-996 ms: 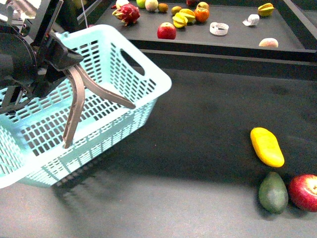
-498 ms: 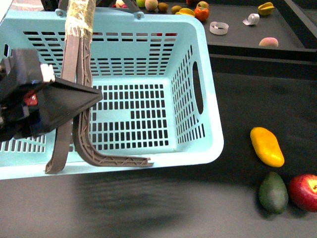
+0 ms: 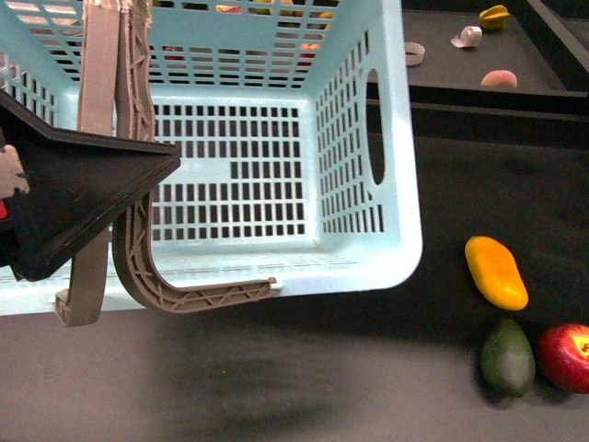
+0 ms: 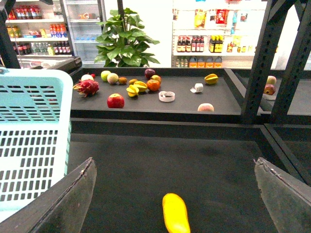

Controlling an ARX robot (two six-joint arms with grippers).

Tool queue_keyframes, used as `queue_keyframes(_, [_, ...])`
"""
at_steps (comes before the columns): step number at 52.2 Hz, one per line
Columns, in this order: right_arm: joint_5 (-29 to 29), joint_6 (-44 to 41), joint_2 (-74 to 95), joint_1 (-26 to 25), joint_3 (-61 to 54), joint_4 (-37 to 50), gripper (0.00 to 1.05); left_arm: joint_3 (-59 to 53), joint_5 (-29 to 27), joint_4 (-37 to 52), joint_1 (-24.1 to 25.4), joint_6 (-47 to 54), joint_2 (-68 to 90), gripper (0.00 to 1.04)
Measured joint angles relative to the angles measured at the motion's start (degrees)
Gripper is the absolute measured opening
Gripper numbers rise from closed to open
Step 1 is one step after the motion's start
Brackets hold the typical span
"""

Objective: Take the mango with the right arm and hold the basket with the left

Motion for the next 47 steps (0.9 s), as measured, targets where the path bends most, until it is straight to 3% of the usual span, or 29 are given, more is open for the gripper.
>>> queue_keyframes(47, [0.0, 0.0, 0.0, 0.0, 0.0, 0.0, 0.97, 0.5, 0.7, 1.4, -1.4, 0.1, 3.2, 0.13])
